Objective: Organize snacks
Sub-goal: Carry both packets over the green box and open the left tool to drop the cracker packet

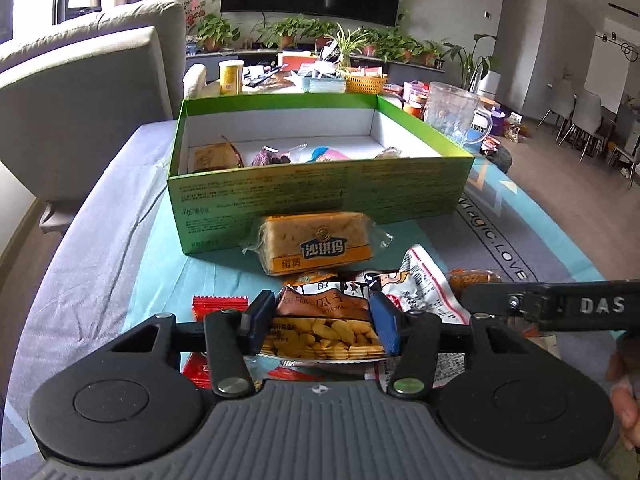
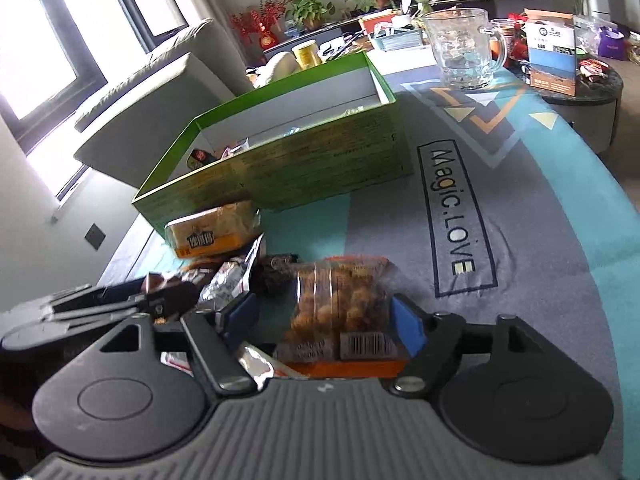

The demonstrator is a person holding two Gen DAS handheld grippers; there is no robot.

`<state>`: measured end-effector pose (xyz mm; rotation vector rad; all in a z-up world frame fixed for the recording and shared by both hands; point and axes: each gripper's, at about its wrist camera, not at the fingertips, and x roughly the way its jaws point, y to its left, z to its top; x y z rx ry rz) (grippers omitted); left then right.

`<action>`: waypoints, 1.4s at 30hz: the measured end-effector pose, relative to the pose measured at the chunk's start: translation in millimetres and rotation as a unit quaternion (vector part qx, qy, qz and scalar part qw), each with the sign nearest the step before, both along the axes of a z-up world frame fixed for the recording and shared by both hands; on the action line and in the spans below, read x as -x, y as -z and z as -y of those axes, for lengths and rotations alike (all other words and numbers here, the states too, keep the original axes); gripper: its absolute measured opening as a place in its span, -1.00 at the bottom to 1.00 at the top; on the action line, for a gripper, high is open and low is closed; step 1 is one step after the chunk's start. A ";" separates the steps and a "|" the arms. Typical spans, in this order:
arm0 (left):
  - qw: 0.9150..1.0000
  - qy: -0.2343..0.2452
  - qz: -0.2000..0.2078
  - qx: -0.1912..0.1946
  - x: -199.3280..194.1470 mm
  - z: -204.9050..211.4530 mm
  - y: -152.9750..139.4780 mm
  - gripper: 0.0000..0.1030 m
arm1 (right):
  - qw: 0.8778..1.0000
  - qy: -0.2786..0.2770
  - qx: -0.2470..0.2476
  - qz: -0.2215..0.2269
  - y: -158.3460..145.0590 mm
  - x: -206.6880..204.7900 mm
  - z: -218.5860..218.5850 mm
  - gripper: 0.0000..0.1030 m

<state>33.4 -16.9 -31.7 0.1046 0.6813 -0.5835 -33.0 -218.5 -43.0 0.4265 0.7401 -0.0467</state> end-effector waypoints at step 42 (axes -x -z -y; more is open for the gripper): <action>0.993 -0.024 0.109 0.044 -29.4 7.5 -66.7 -0.04 | 0.995 0.015 0.004 0.101 -48.3 -9.9 14.1 -0.17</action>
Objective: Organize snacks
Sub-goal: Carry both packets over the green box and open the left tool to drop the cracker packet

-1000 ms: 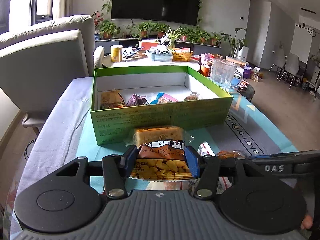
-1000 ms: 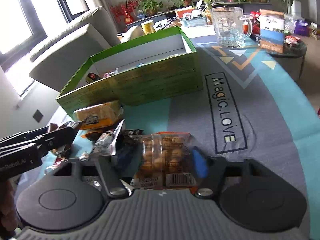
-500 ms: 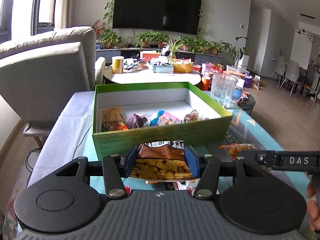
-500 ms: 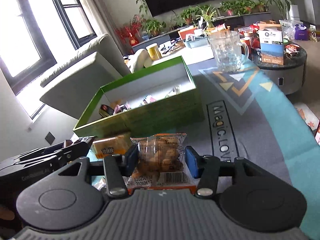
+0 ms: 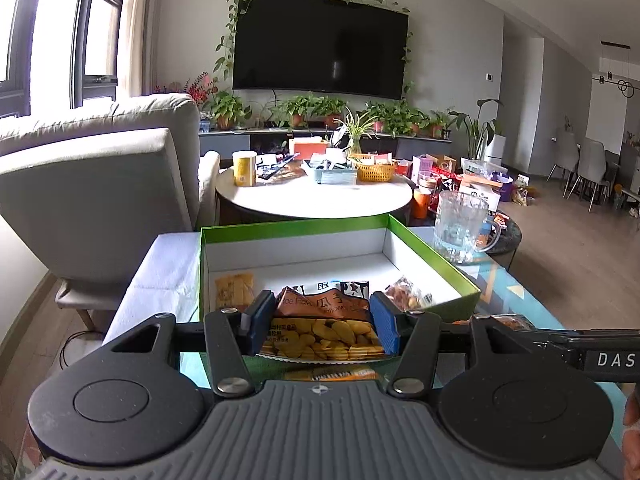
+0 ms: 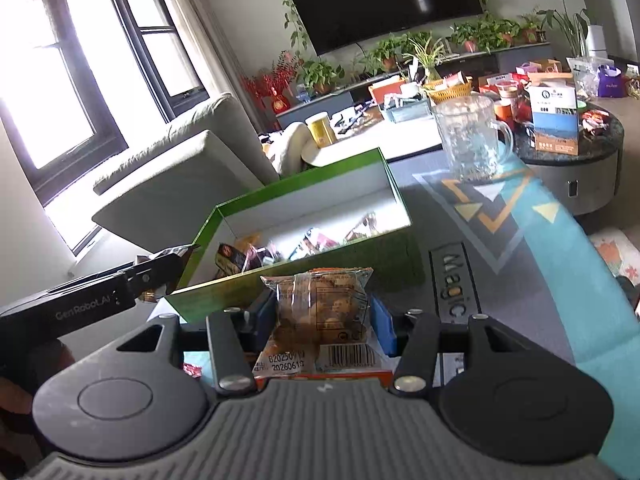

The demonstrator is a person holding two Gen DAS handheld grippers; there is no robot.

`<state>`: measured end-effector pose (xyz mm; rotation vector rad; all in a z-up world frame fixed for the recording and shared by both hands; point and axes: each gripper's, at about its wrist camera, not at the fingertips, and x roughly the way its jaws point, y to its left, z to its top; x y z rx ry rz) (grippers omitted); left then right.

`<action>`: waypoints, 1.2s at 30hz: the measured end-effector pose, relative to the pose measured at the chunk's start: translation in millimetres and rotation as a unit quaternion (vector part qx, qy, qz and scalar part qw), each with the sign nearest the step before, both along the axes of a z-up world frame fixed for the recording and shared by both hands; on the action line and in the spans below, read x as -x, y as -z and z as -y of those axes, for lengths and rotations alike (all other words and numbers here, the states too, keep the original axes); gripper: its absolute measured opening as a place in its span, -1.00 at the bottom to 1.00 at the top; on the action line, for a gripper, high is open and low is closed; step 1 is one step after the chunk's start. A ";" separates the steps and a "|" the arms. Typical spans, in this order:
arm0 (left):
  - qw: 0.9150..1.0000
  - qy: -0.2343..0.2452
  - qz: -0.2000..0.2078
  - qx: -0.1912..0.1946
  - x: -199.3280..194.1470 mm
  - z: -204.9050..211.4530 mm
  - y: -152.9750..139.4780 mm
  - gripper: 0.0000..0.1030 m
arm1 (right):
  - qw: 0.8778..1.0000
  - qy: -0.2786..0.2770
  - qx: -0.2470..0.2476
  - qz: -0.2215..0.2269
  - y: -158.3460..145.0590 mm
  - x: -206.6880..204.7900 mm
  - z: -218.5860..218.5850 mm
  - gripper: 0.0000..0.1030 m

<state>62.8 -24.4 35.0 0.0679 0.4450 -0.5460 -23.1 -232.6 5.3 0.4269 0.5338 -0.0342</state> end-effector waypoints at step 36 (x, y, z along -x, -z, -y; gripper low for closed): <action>1.000 -0.008 0.015 0.002 -66.0 23.1 -5.8 -0.04 | 1.000 -0.013 0.006 0.021 -13.9 -39.3 2.7 -0.17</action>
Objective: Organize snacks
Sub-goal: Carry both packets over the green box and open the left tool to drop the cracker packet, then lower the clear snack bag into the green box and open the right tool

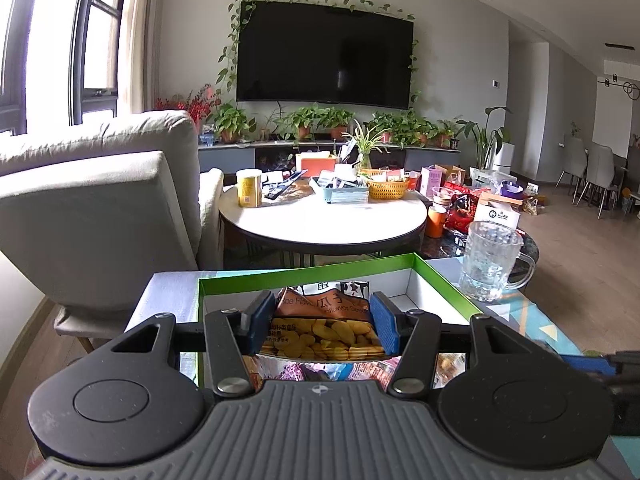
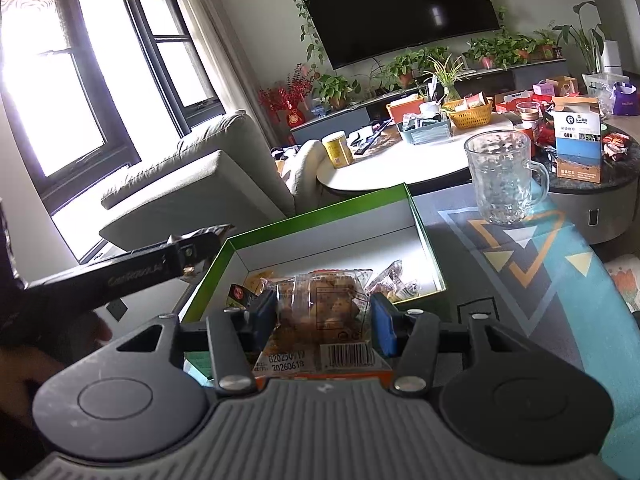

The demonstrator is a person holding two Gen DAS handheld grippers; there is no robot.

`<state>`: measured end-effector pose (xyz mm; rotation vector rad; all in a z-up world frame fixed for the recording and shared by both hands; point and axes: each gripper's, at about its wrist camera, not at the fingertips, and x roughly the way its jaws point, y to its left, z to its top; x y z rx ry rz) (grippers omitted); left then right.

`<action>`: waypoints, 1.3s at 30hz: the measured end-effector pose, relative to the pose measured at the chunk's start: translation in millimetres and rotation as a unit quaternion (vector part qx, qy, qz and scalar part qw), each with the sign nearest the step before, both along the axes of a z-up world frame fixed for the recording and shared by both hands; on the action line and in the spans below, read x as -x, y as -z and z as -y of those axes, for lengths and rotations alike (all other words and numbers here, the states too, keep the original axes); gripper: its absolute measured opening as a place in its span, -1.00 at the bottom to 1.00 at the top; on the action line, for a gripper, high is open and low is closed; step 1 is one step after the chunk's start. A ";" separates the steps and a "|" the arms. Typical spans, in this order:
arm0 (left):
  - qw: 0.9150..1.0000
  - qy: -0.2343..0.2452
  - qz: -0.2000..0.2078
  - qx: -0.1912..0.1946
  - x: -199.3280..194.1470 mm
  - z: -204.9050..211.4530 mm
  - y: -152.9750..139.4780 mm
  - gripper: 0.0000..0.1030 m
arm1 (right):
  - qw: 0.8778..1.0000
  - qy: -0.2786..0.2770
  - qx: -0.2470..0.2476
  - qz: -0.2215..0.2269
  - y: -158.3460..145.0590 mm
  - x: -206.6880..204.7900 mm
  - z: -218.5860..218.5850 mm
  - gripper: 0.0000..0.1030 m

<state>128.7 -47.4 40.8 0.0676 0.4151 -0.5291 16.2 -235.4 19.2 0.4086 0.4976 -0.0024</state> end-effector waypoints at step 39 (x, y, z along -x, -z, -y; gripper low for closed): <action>0.999 -0.037 -0.030 0.023 -3.1 -29.7 15.1 0.09 | 1.000 0.006 -0.006 0.019 -10.8 -29.1 4.6 -0.17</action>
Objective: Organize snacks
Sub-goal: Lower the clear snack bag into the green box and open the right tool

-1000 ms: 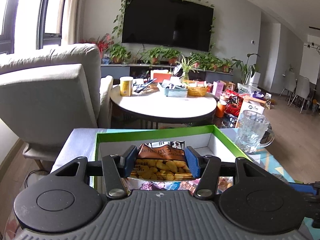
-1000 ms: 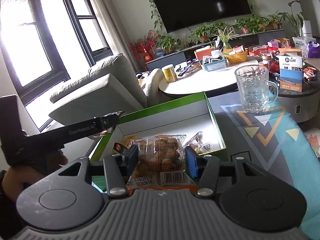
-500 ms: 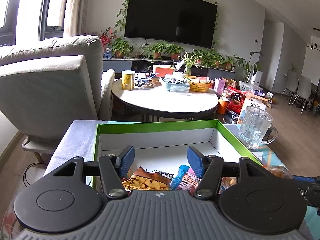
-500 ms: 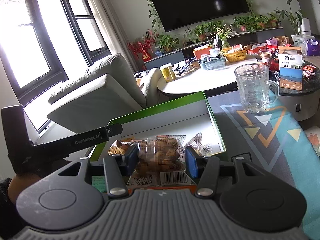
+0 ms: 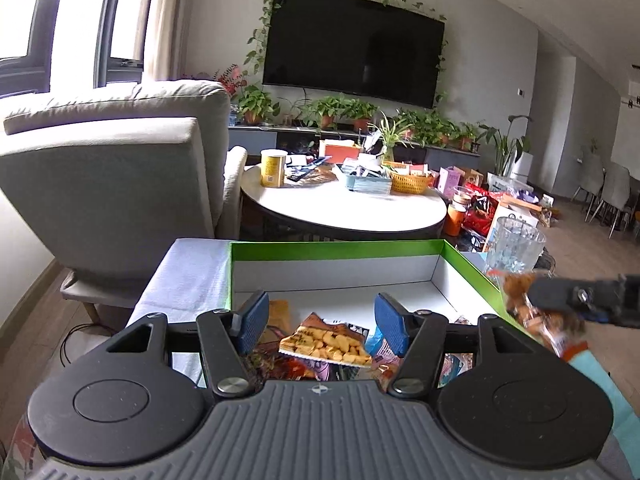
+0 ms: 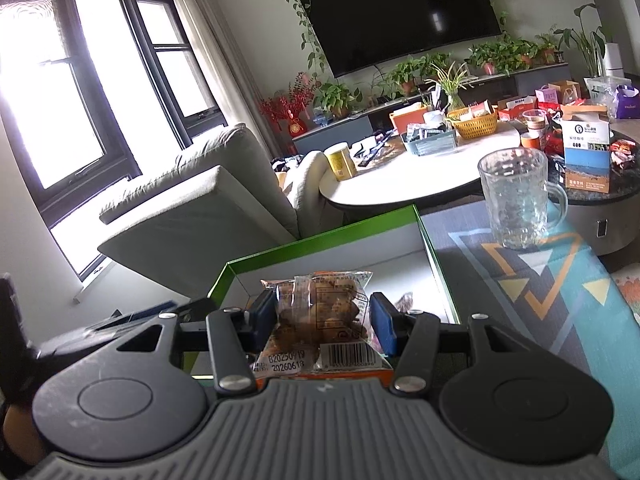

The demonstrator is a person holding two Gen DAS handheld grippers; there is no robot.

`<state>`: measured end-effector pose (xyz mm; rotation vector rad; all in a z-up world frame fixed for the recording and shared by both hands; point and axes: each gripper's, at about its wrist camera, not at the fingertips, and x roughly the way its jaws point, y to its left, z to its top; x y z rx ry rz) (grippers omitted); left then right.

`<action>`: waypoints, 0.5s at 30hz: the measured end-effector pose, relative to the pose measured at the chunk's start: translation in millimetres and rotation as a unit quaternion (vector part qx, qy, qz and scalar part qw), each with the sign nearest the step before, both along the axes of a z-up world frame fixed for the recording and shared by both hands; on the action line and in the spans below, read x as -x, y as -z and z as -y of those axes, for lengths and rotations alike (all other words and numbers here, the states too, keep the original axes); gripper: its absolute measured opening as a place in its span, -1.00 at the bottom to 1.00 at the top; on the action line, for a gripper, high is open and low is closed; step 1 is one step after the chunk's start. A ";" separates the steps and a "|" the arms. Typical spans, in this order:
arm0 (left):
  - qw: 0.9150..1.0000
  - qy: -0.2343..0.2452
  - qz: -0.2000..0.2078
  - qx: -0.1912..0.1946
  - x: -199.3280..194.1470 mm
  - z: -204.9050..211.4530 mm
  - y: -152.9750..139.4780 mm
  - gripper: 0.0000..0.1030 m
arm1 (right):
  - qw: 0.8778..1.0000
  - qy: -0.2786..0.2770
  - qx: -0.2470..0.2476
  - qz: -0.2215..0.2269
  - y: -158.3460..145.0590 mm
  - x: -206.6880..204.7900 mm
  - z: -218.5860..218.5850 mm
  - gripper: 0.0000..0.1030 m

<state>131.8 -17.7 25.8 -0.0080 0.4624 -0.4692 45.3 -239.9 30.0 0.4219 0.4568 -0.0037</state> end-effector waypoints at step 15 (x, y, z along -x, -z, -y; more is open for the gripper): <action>1.000 -0.013 -0.021 0.002 9.7 -31.4 10.1 0.09 | 1.000 0.006 -0.001 0.002 1.6 -36.2 -2.2 -0.17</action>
